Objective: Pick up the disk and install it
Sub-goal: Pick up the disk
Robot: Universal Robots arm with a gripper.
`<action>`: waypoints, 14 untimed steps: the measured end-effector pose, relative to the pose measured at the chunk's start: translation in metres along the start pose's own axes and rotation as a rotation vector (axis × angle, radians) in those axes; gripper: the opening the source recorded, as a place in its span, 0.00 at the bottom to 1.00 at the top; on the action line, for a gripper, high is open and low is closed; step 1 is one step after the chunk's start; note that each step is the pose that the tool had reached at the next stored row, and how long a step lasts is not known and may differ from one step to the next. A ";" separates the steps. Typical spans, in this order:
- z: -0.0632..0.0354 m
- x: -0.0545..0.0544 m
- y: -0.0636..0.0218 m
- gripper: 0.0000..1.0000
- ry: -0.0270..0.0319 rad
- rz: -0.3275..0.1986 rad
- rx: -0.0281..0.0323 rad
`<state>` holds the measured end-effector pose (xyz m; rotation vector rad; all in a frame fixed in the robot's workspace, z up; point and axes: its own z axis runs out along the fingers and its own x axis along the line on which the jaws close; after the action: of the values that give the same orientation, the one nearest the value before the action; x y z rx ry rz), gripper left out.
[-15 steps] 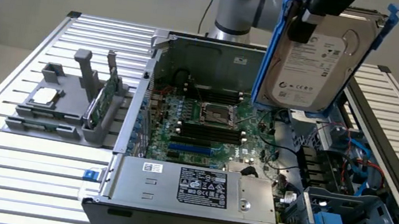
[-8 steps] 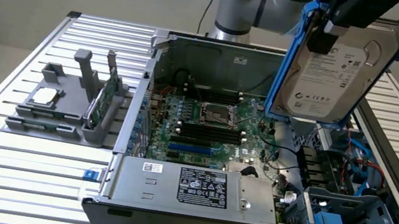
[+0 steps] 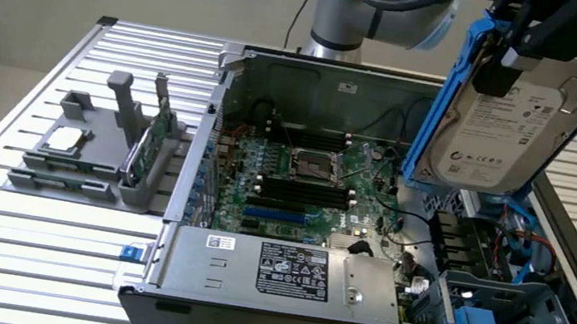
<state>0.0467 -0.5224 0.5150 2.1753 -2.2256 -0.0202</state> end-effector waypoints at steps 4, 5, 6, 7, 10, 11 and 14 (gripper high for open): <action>-0.0001 0.008 -0.0075 0.33 0.0000 0.000 -0.0003; -0.0001 0.010 -0.0093 0.33 -0.0001 0.000 -0.0004; -0.0002 0.012 -0.0111 0.33 0.0000 0.000 -0.0005; -0.0002 0.014 -0.0129 0.33 0.0000 0.000 -0.0006; -0.0003 0.020 -0.0184 0.33 0.0000 0.000 -0.0010; -0.0003 0.022 -0.0203 0.33 0.0000 0.000 -0.0011; -0.0004 0.027 -0.0256 0.33 0.0000 0.000 -0.0016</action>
<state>0.0717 -0.5504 0.5150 2.1746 -2.2247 -0.0220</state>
